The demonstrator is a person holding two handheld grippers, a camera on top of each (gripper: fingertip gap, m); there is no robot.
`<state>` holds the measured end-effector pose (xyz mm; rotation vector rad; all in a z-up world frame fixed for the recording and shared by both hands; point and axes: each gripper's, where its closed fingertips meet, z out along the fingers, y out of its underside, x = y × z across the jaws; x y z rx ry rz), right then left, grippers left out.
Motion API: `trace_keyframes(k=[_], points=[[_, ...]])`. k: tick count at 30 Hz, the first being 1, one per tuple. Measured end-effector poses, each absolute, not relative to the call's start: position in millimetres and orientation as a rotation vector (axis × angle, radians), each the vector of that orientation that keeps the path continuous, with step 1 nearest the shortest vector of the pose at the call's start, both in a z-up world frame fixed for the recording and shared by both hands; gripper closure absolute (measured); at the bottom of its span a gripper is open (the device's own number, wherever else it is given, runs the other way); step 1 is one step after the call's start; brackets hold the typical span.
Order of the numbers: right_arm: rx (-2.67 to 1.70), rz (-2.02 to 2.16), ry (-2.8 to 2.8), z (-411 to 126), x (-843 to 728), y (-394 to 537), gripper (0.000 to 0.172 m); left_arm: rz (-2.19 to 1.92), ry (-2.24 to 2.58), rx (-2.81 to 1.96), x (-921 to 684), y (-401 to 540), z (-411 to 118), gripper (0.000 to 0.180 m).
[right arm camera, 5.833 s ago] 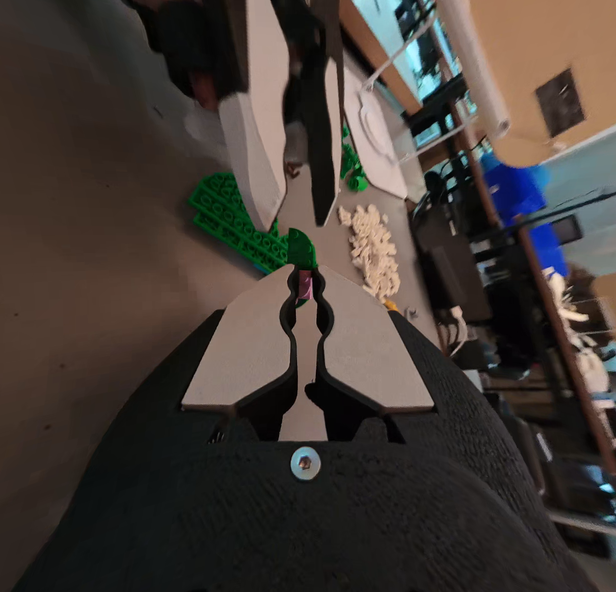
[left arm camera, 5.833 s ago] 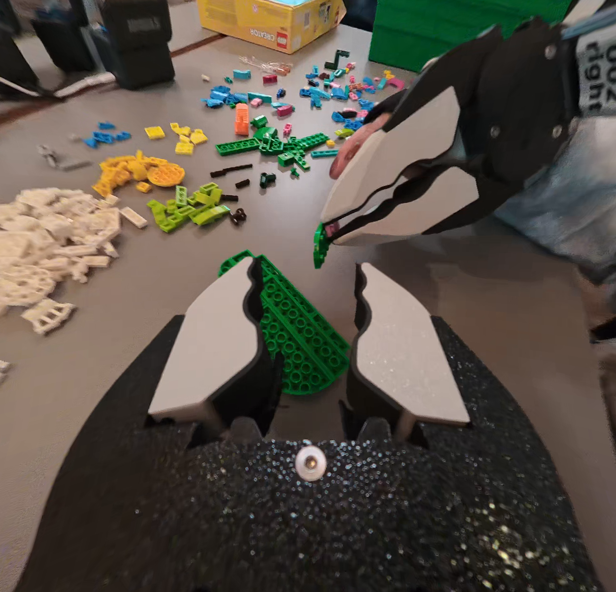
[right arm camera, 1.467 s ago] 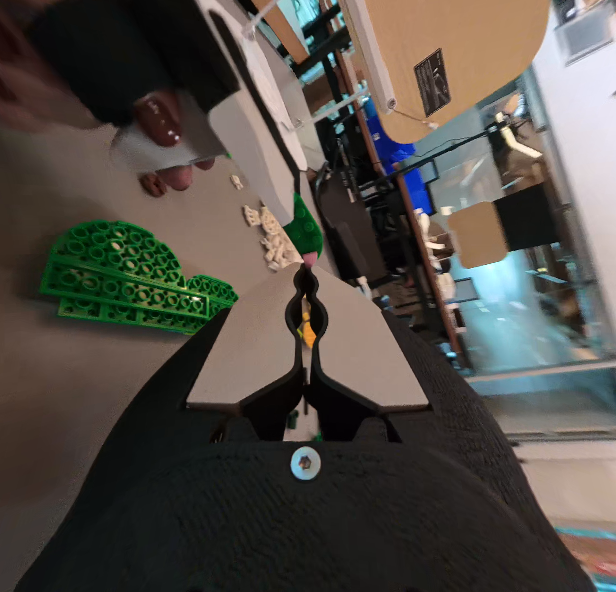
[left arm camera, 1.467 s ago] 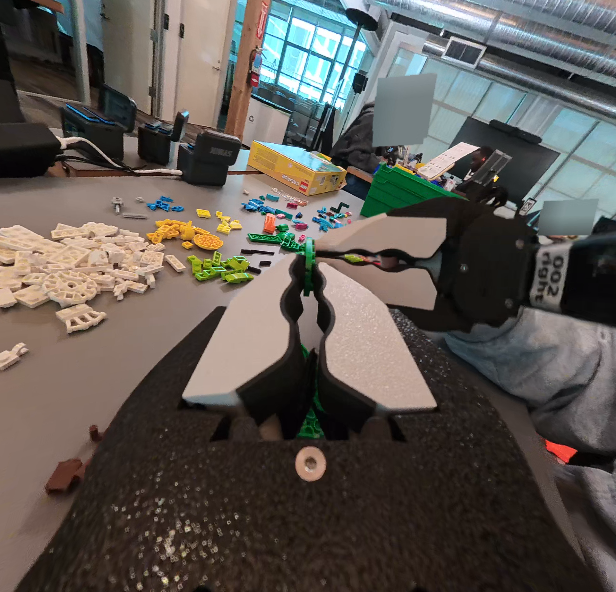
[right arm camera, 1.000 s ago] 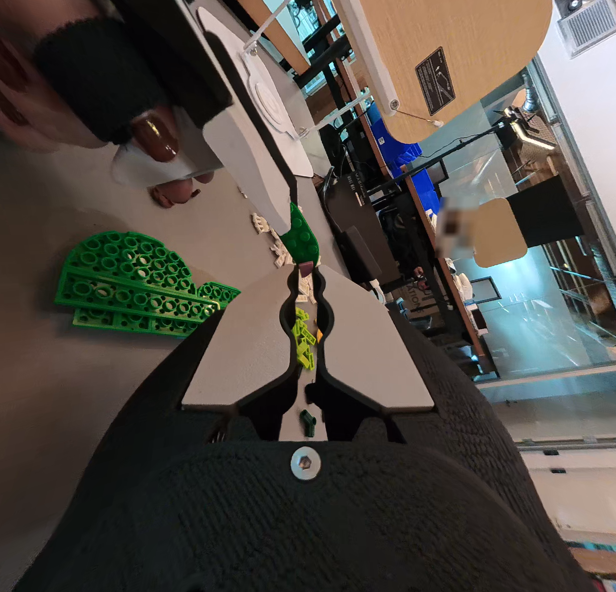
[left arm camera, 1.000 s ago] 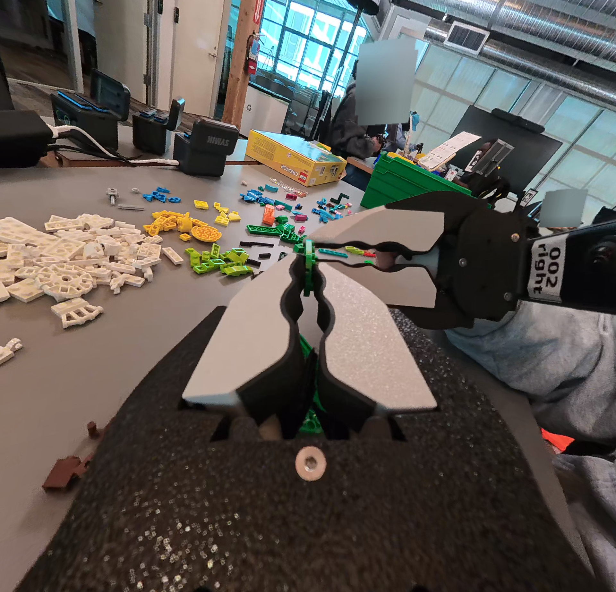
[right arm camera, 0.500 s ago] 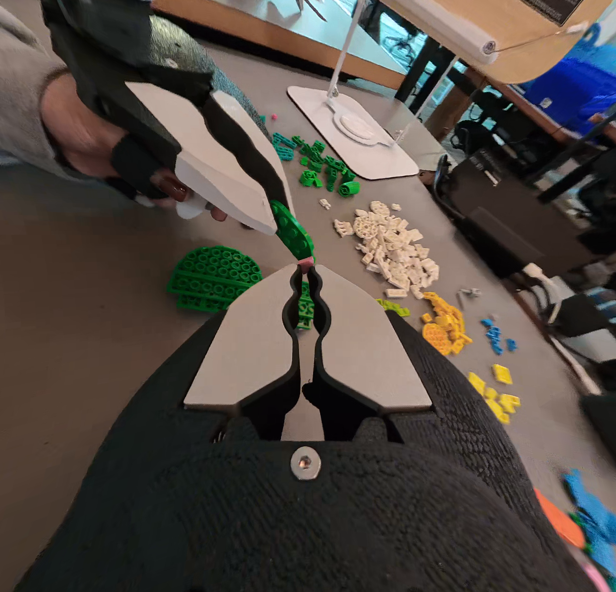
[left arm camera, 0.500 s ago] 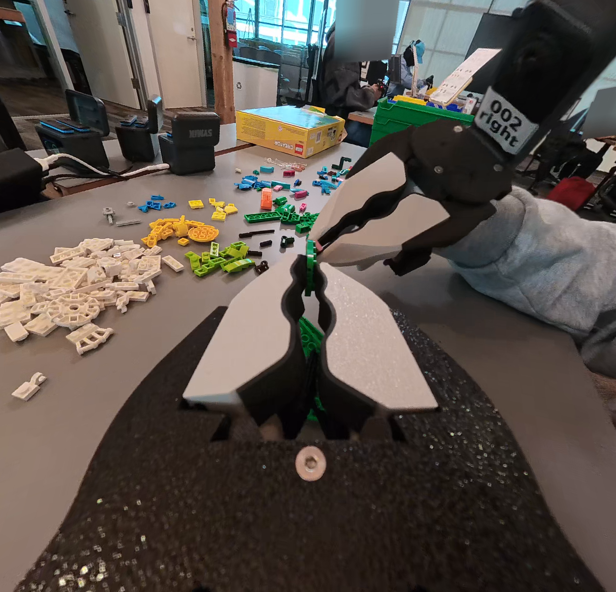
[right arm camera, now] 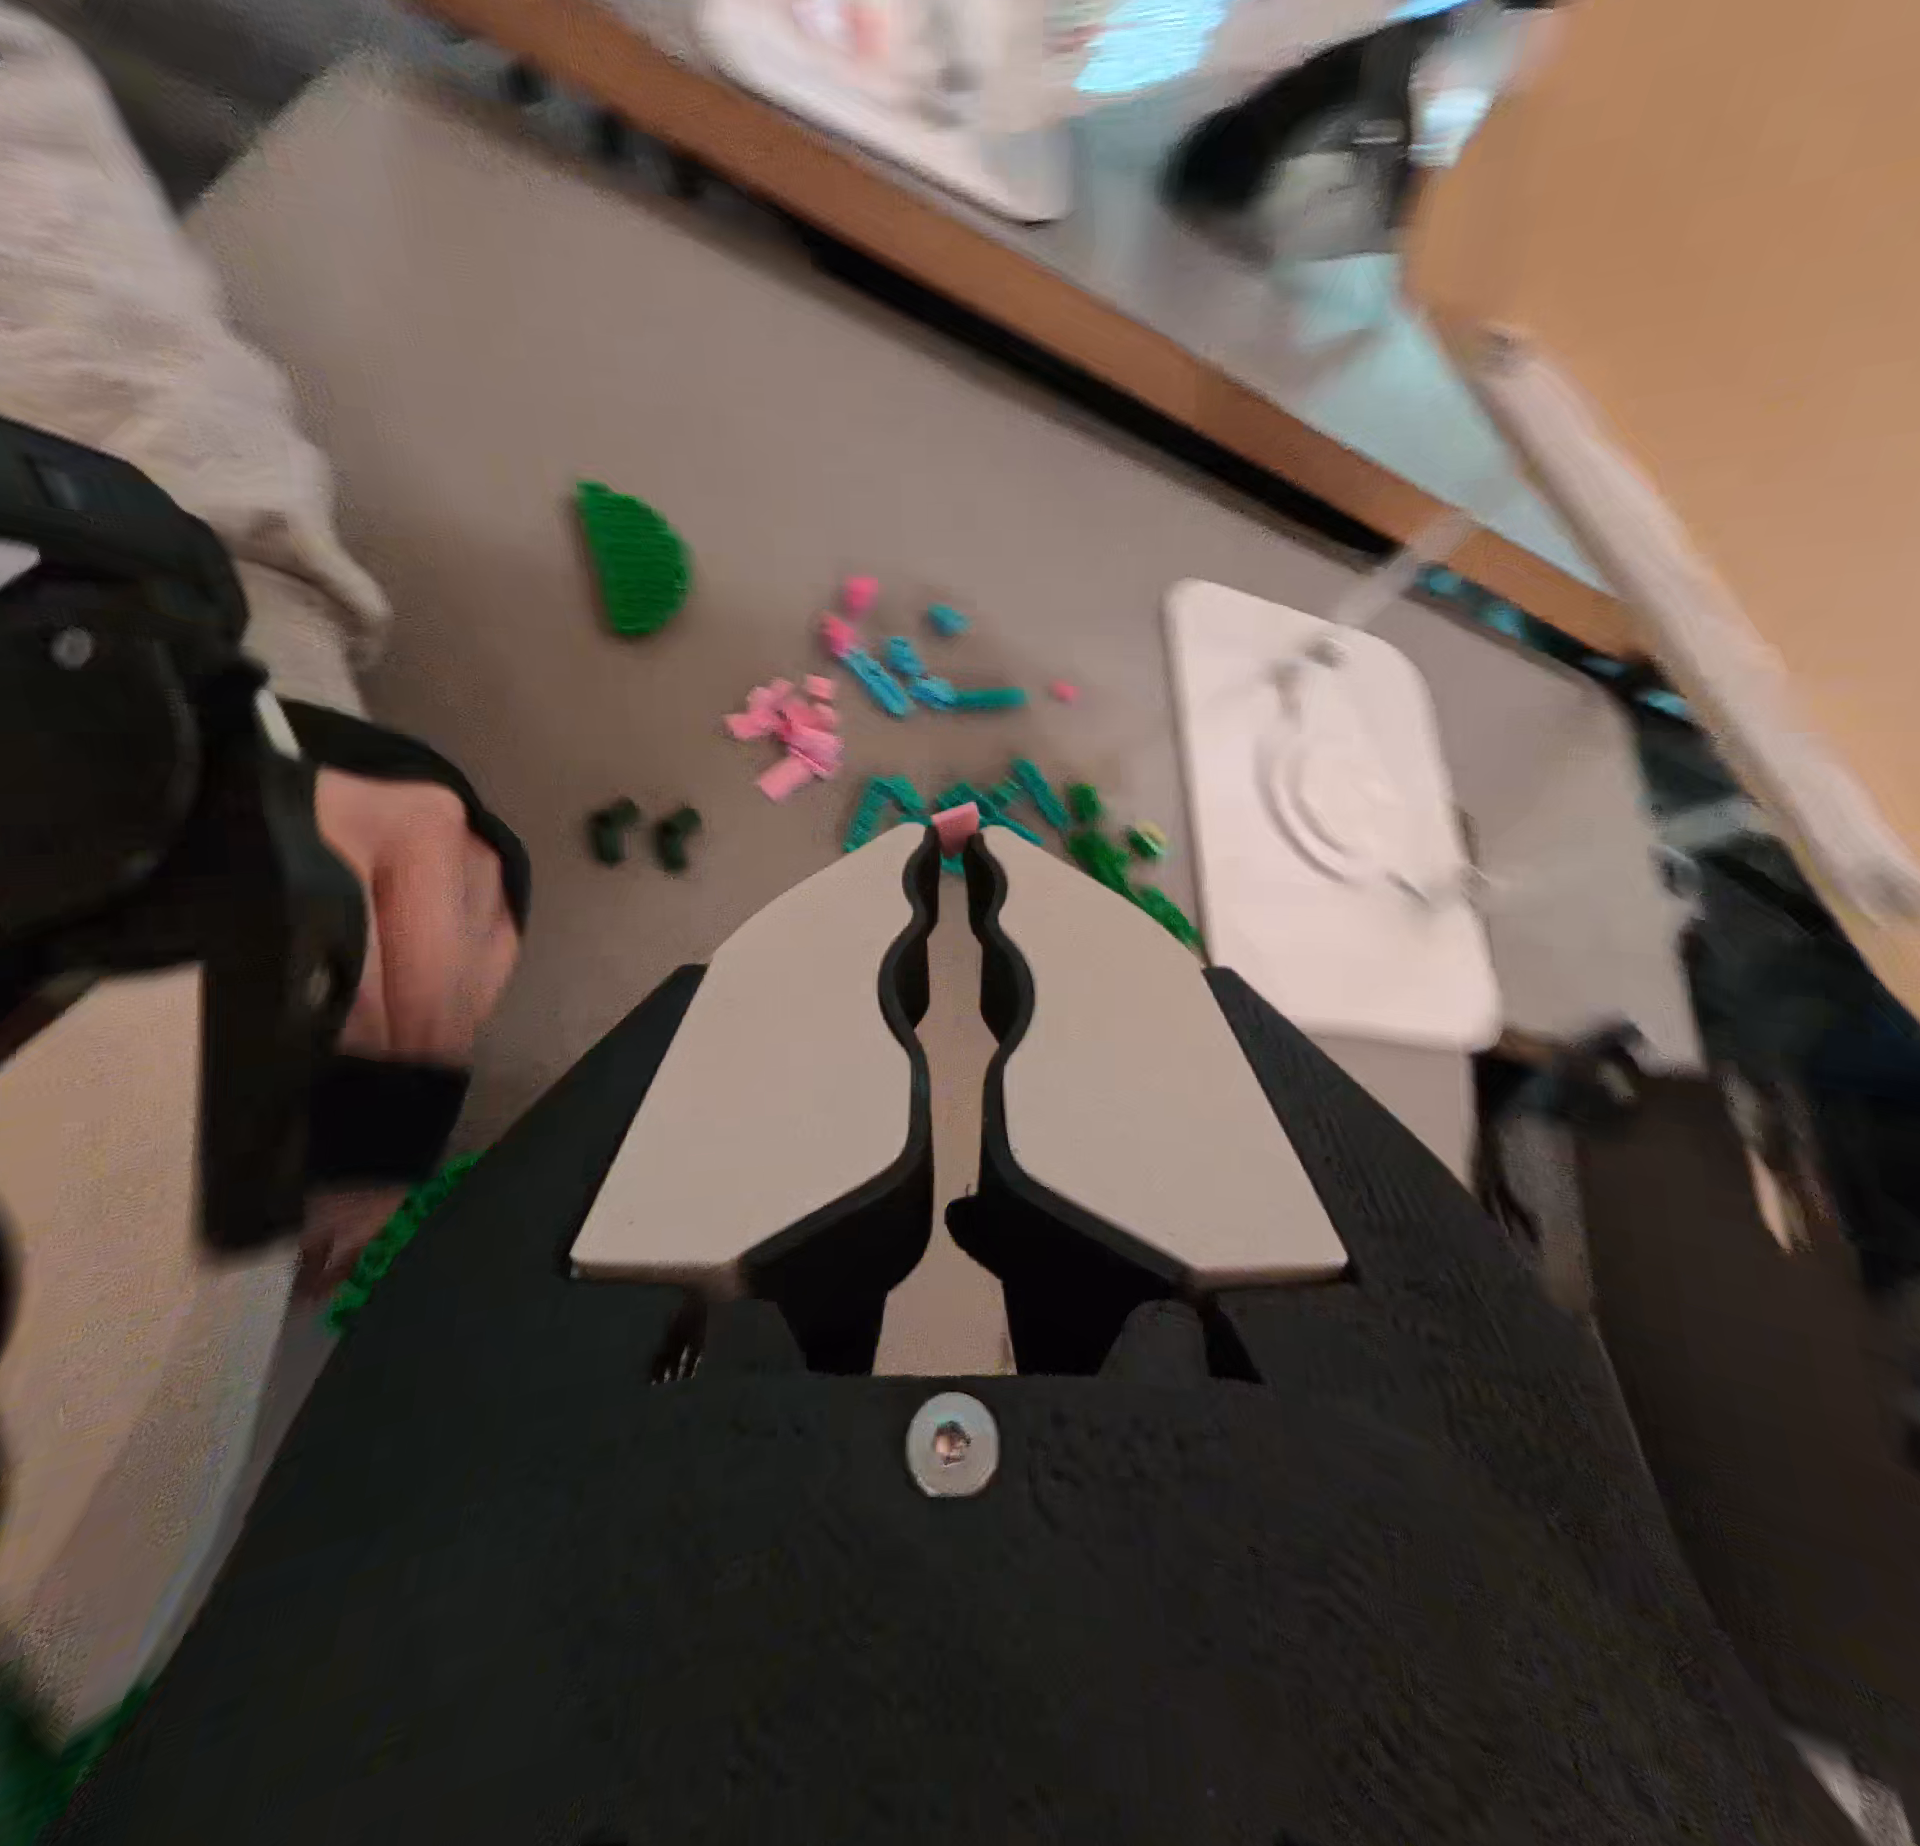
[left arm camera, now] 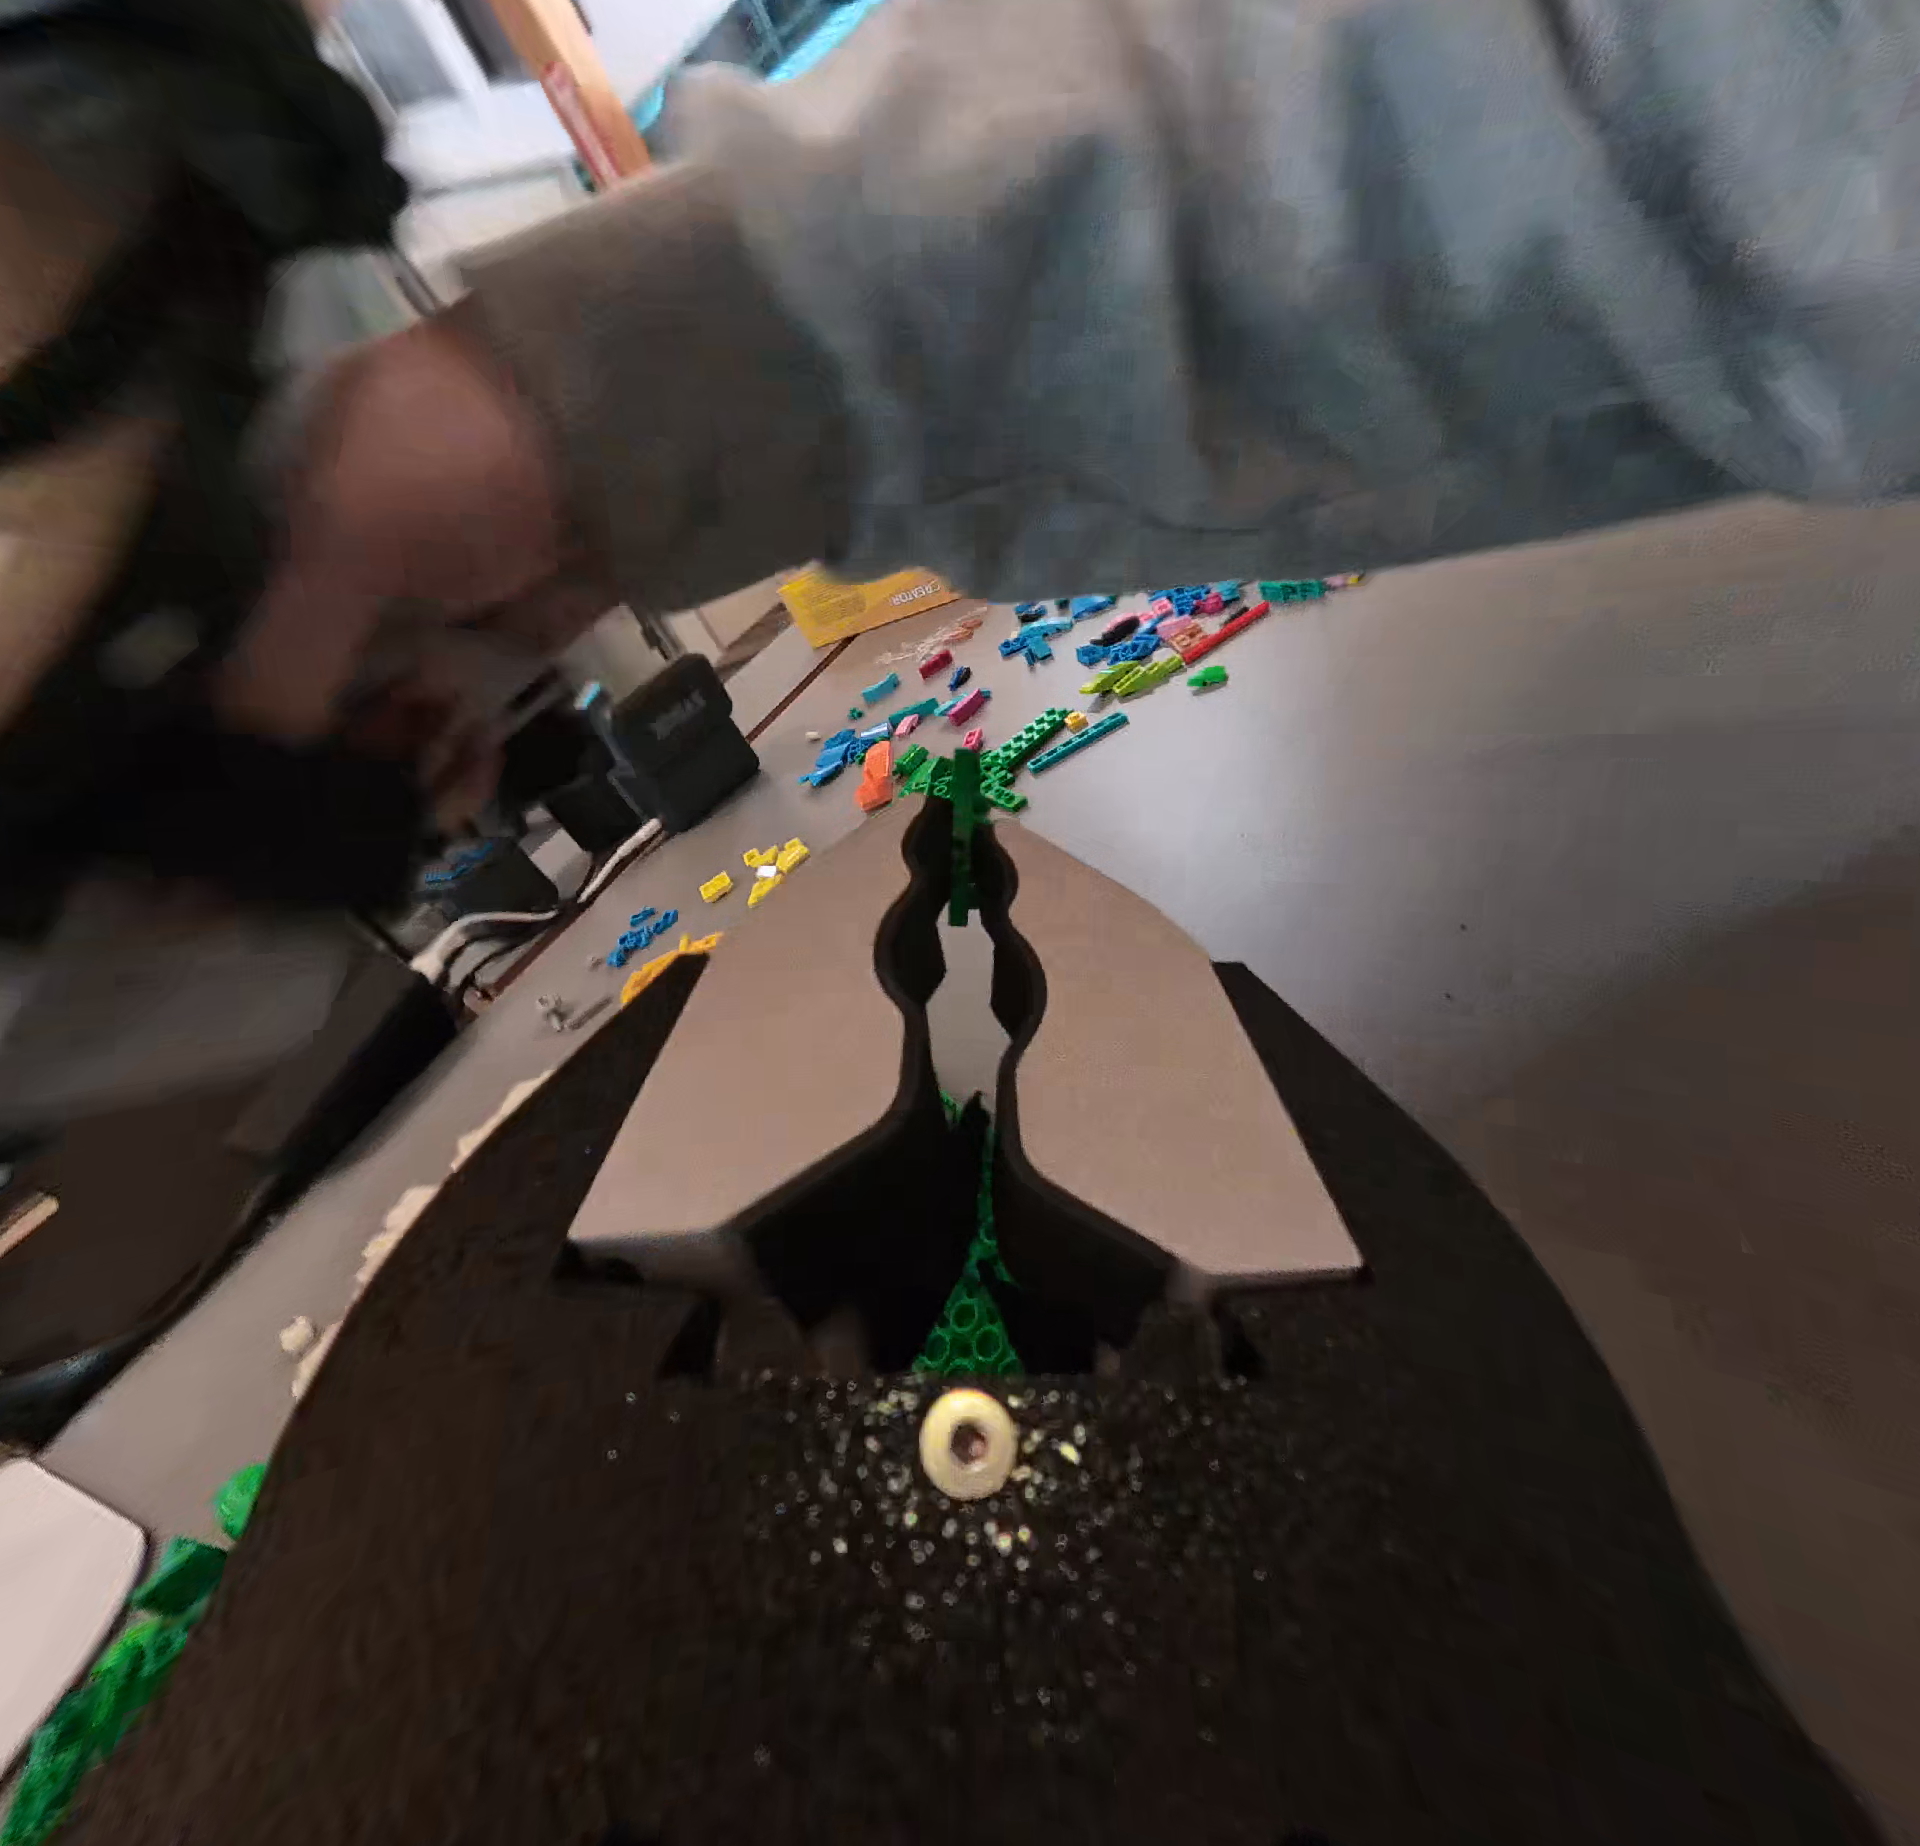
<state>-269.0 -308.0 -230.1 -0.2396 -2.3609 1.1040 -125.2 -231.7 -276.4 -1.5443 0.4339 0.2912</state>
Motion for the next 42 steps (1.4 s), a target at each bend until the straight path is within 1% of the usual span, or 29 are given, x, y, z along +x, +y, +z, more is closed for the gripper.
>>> trace_keyframes(k=[4, 6, 9, 13, 20, 23, 26, 29, 32, 36, 39, 42], points=[[0.086, 0.886, -2.665, -283.7, -284.1, -379.7, 0.168, 0.32, 0.484, -1.525, -123.2, -234.6, -275.5, 0.176], [0.16, 0.697, -2.756, -315.7, -296.9, -392.6, 0.168, 0.319, 0.488, -1.532, -123.6, -234.1, -277.5, 0.175], [0.235, 0.612, -2.8, -341.6, -306.2, -409.2, 0.167, 0.331, 0.497, -1.532, -123.6, -233.6, -278.4, 0.176], [0.283, 0.543, -2.828, -355.1, -307.8, -414.4, 0.166, 0.376, 0.528, -1.52, -122.3, -233.6, -277.5, 0.175], [0.253, 0.525, -2.858, -359.8, -306.6, -408.9, 0.163, 0.364, 0.548, -1.523, -116.8, -232.5, -279.7, 0.175], [0.168, 0.524, -2.885, -359.5, -306.3, -405.2, 0.153, 0.386, 0.565, -1.525, -116.5, -233.0, -280.1, 0.175], [0.081, 0.536, -2.837, -341.3, -312.6, -393.6, 0.146, 0.443, 0.596, -1.519, -117.4, -233.4, -280.1, 0.175], [-0.112, 0.708, -2.657, -288.9, -324.6, -366.6, 0.143, 0.483, 0.61, -1.52, -120.0, -233.3, -280.6, 0.175], [-0.401, 0.887, -2.354, -229.5, -331.3, -311.7, 0.146, 0.533, 0.606, -1.517, -125.9, -233.7, -277.8, 0.175], [-0.675, 0.961, -1.891, -185.6, -304.7, -218.8, 0.148, 0.675, 0.62, -1.487, -137.8, -236.4, -270.0, 0.175], [-0.818, 1.004, -1.529, -184.1, -261.9, -162.1, 0.151, 0.706, 0.565, -1.493, -153.0, -237.9, -266.5, 0.175], [-0.86, 1.003, -1.269, -207.6, -220.6, -134.0, 0.158, 0.612, 0.365, -1.515, -181.6, -244.0, -255.0, 0.175]])
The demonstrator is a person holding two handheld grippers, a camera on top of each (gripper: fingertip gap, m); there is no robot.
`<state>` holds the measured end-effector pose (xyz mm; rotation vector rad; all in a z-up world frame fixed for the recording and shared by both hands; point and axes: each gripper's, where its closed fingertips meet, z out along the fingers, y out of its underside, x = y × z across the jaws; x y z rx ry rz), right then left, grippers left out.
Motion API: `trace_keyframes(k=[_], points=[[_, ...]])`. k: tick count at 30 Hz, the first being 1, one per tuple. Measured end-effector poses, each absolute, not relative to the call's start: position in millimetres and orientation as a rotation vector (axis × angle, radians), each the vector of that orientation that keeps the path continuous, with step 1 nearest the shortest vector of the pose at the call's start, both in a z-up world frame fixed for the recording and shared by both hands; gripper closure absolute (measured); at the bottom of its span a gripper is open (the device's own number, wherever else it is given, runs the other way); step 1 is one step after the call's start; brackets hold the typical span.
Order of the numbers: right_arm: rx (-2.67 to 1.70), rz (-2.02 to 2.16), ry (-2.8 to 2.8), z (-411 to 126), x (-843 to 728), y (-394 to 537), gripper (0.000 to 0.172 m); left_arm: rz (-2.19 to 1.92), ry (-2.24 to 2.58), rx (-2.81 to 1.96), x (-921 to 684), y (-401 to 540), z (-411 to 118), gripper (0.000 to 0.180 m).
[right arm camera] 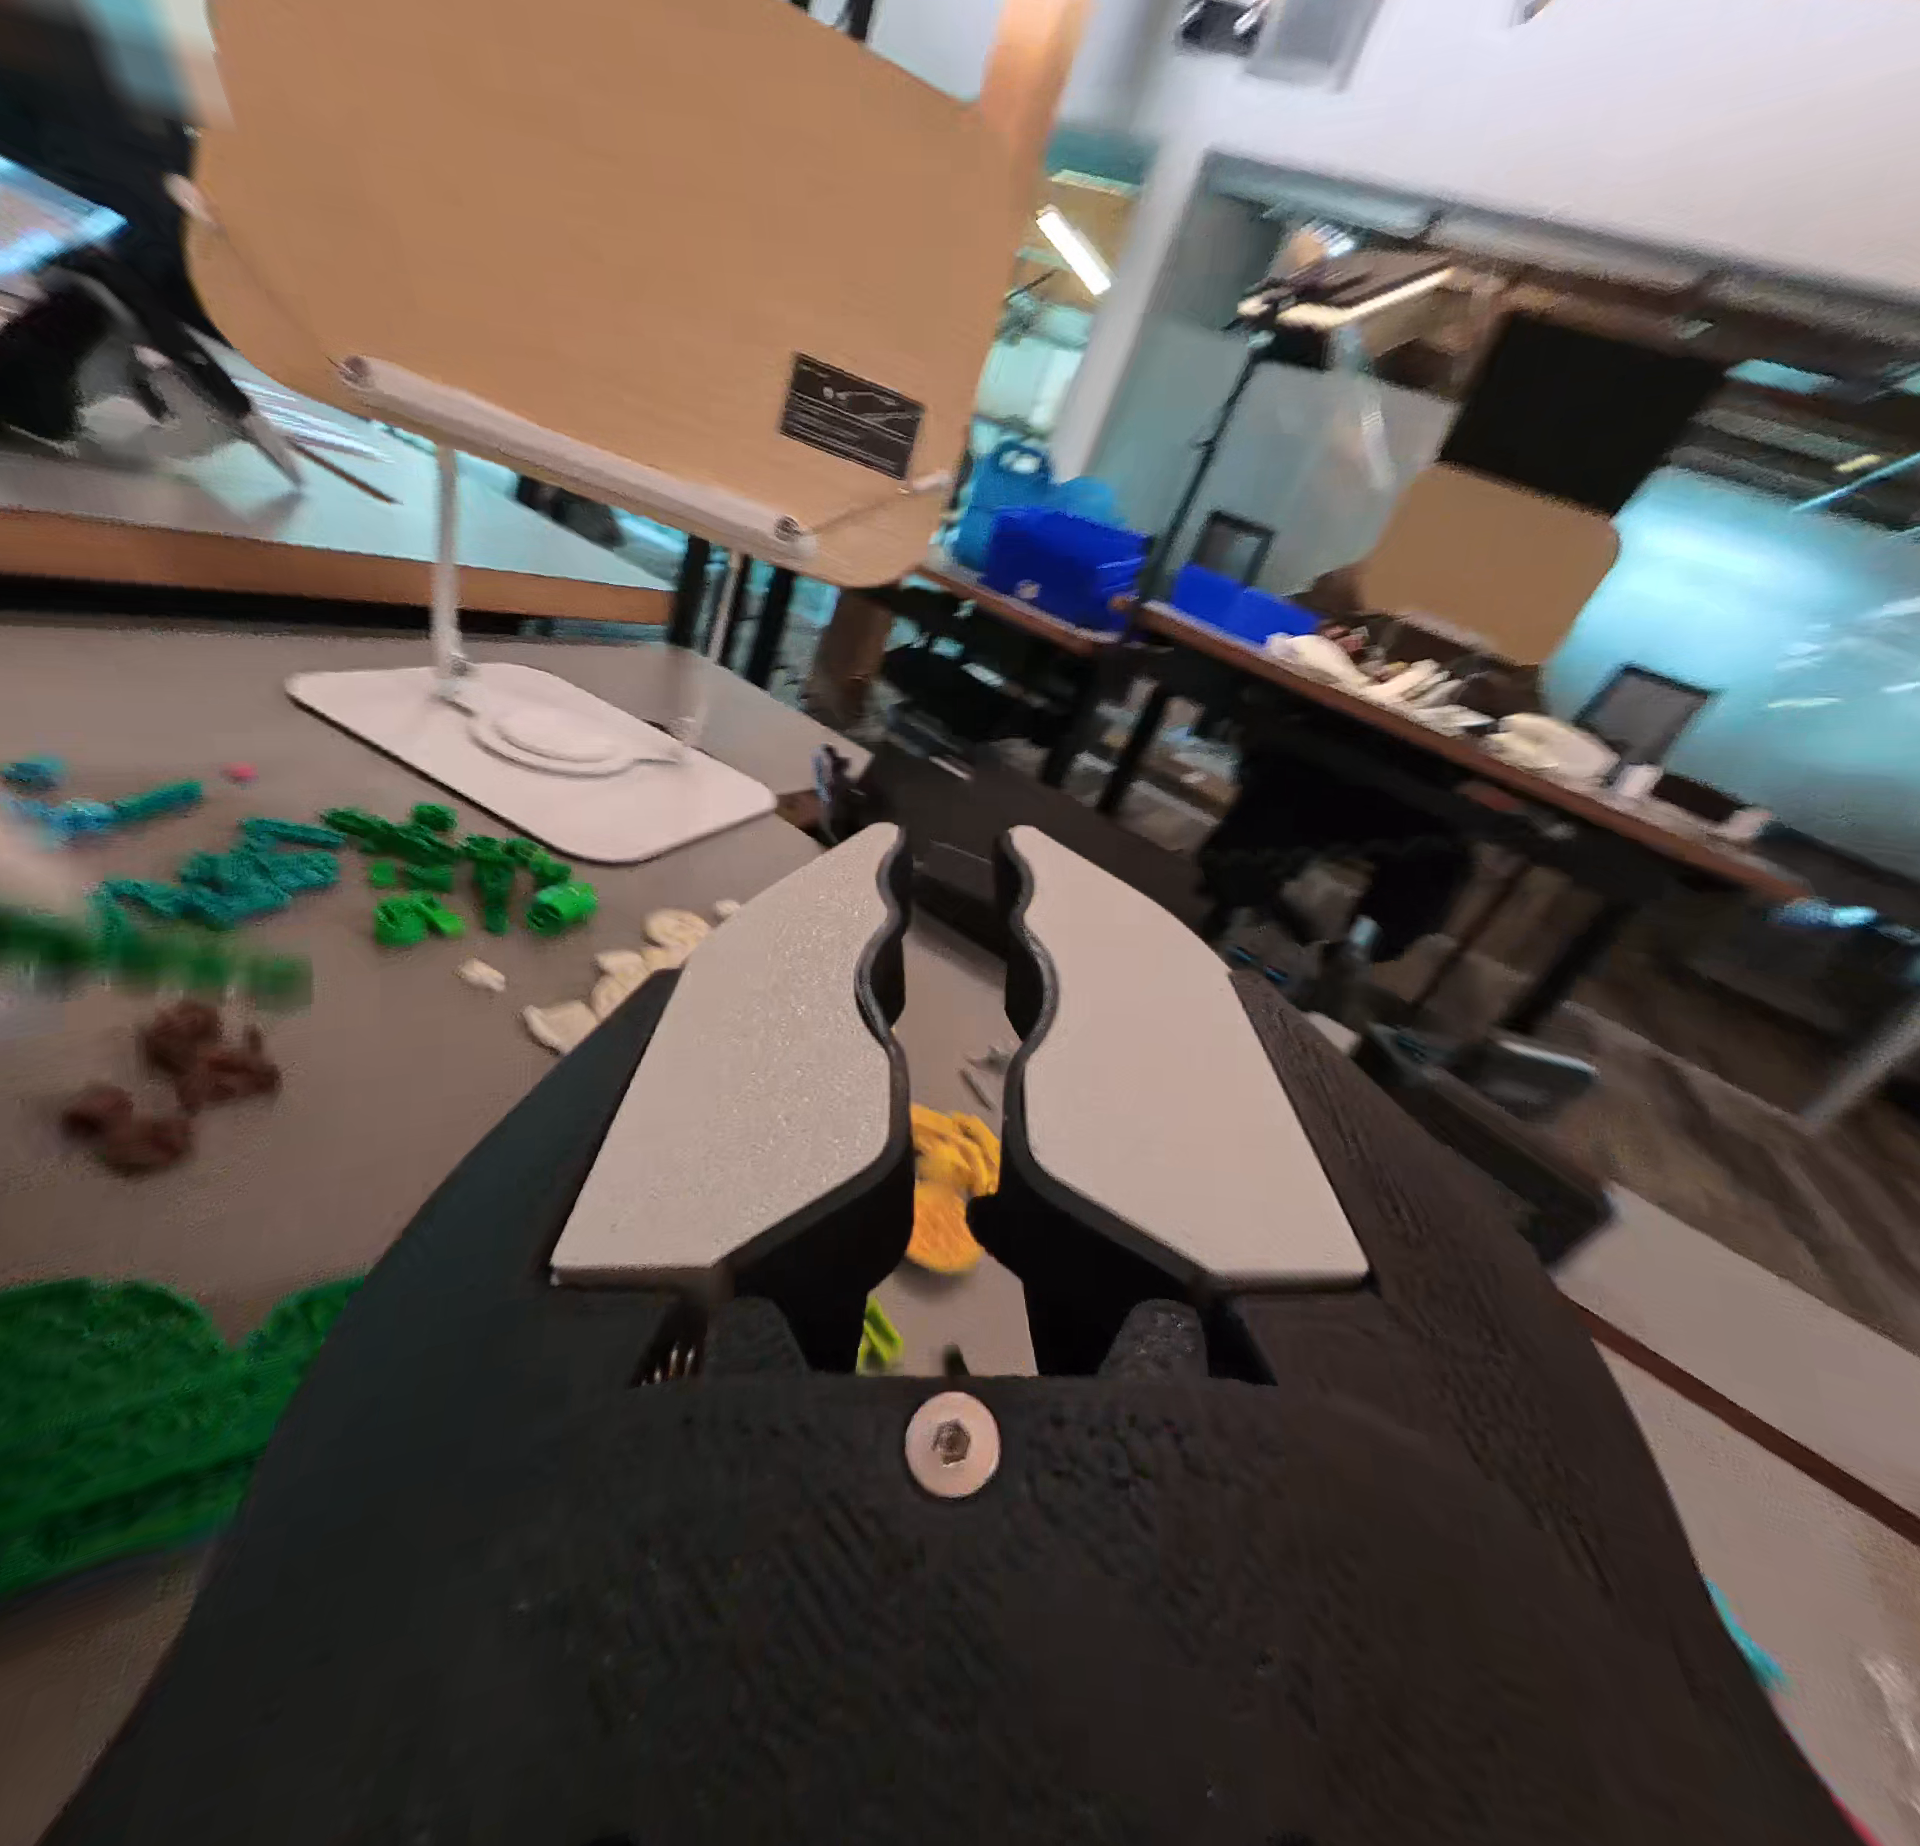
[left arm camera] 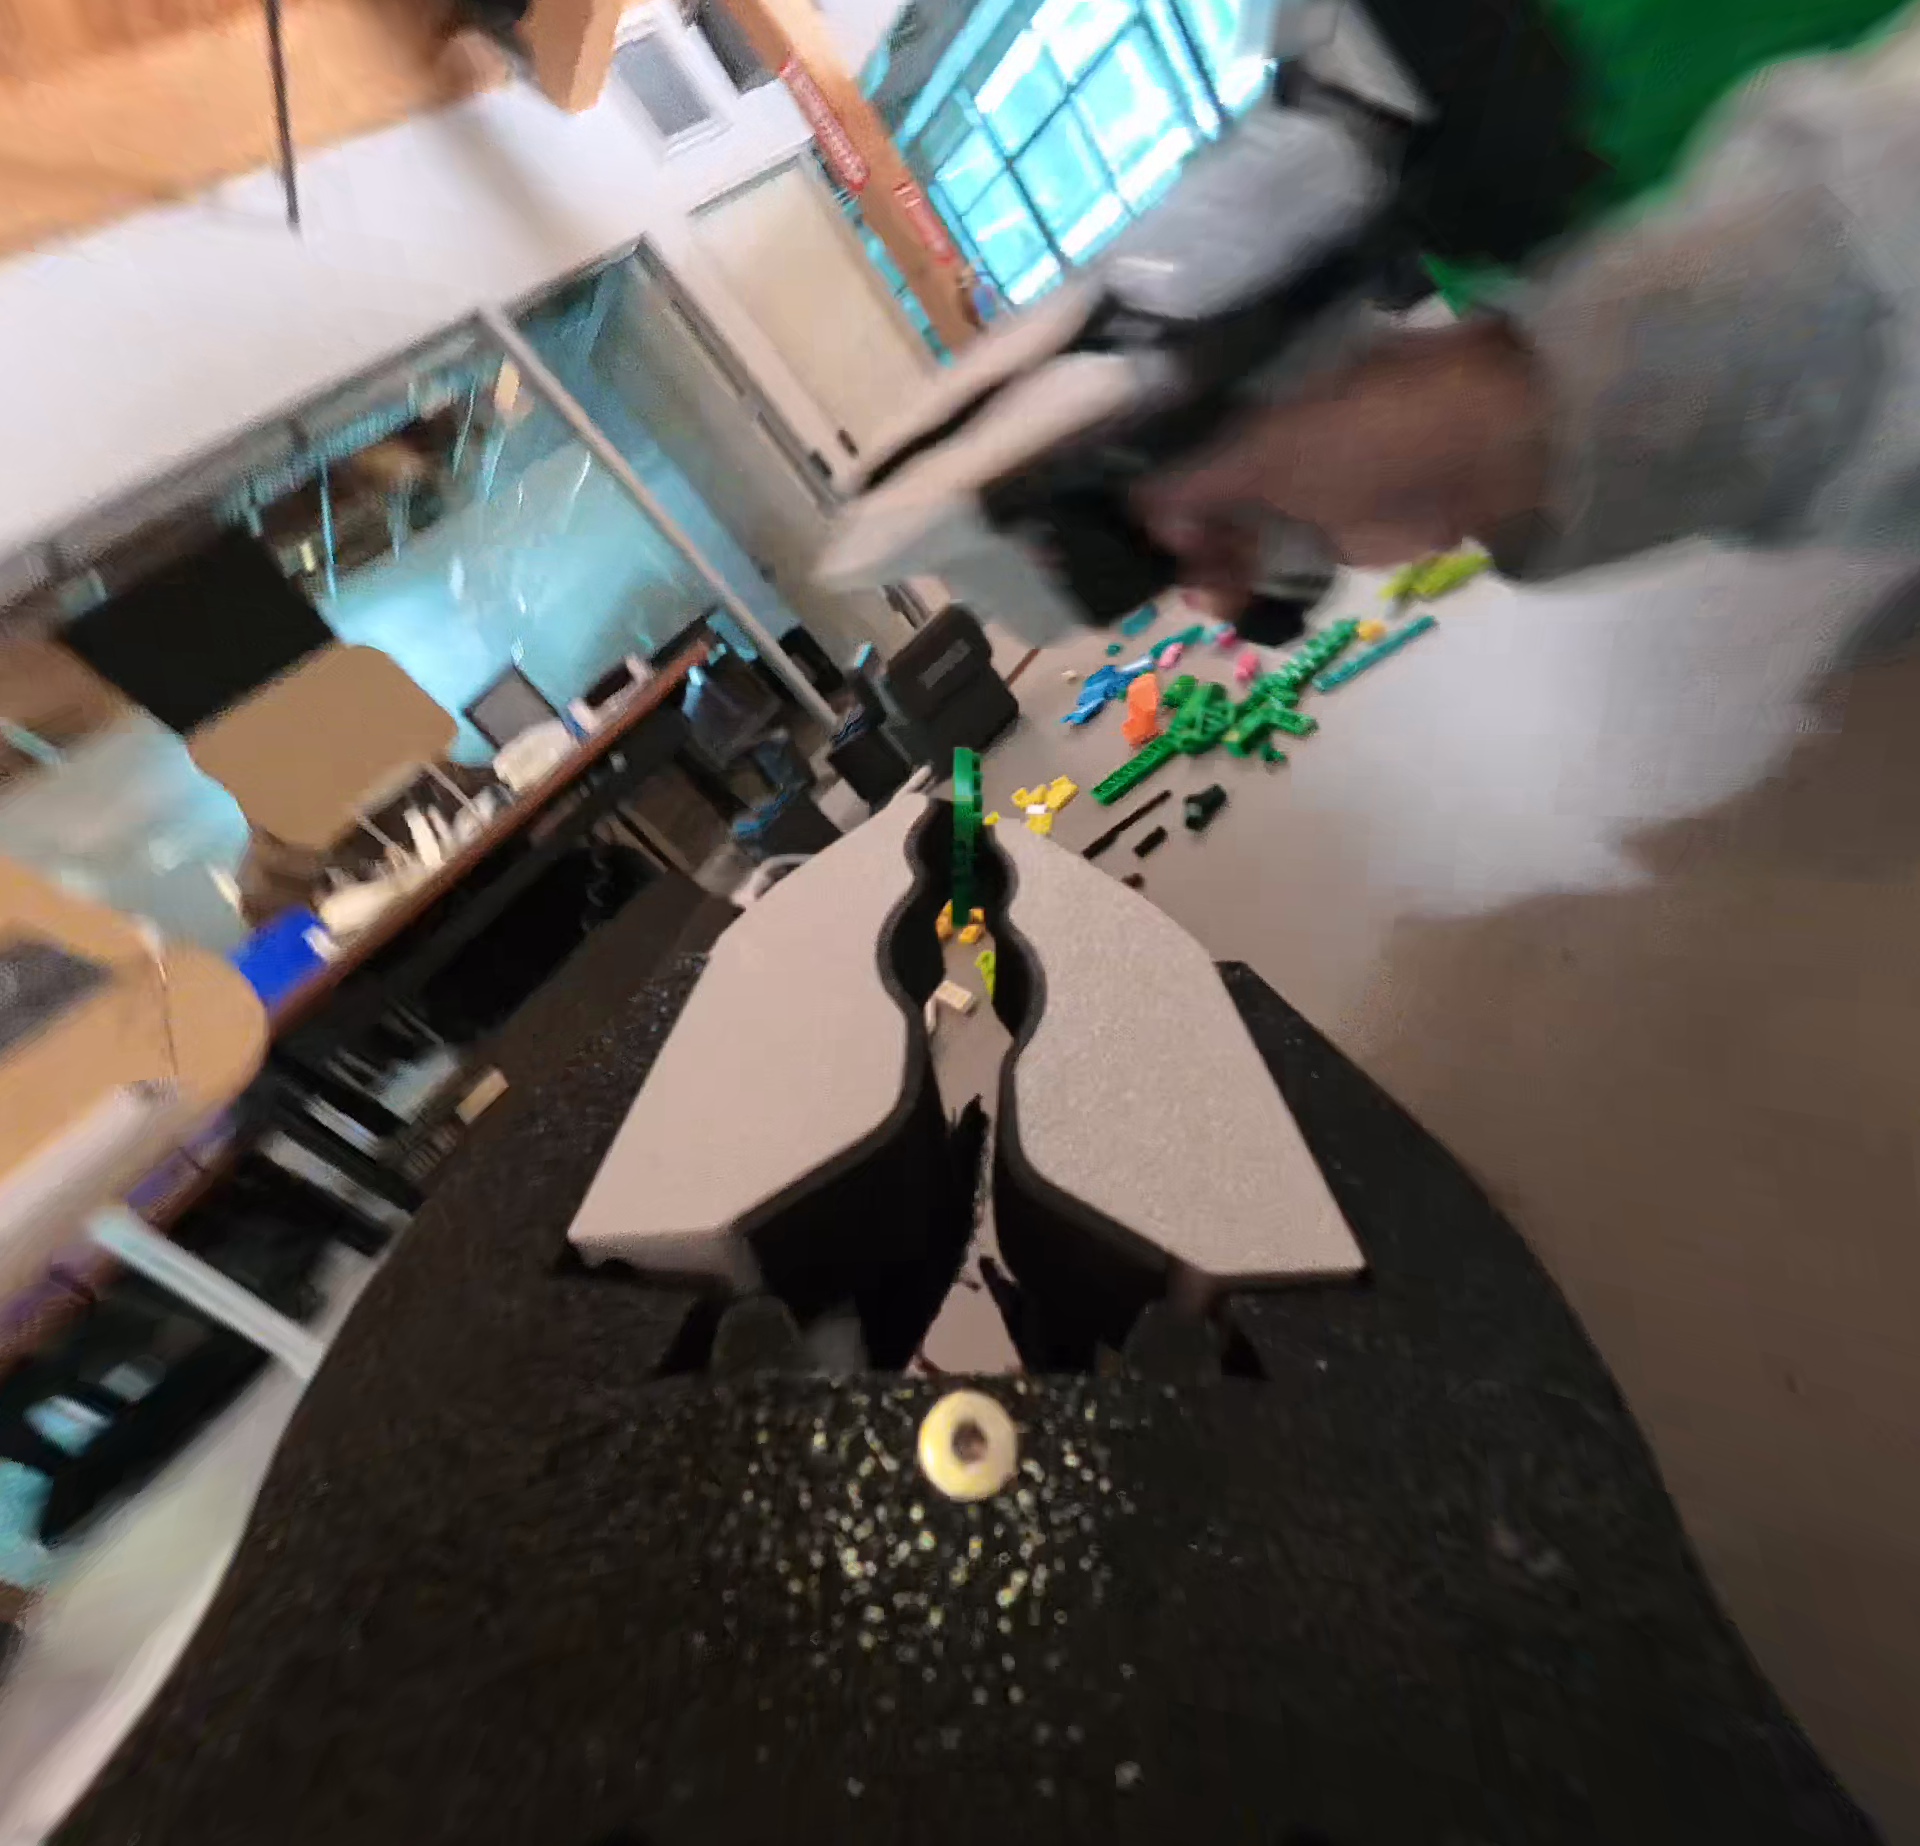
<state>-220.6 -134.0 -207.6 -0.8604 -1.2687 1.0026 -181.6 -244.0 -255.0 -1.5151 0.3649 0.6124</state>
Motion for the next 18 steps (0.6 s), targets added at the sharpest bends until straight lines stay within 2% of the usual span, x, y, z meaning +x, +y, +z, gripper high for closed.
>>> trace_keyframes(k=[5, 11, 15, 18], points=[[-0.674, 0.799, -1.182, -232.9, -192.5, -134.0, 0.164, -0.033, -0.164, -1.608, -233.1, -268.1, -238.2, 0.175], [-0.573, 0.817, -1.27, -252.0, -203.8, -168.4, 0.165, -0.089, -0.432, -1.729, -296.2, -291.0, -241.5, 0.175], [-0.552, 0.819, -1.296, -256.4, -204.0, -171.7, 0.165, -0.253, -0.619, -1.847, -341.5, -291.2, -260.9, 0.175], [-0.573, 0.851, -1.308, -258.6, -205.2, -170.3, 0.165, -0.224, -0.771, -1.971, -380.4, -296.3, -289.6, 0.175]])
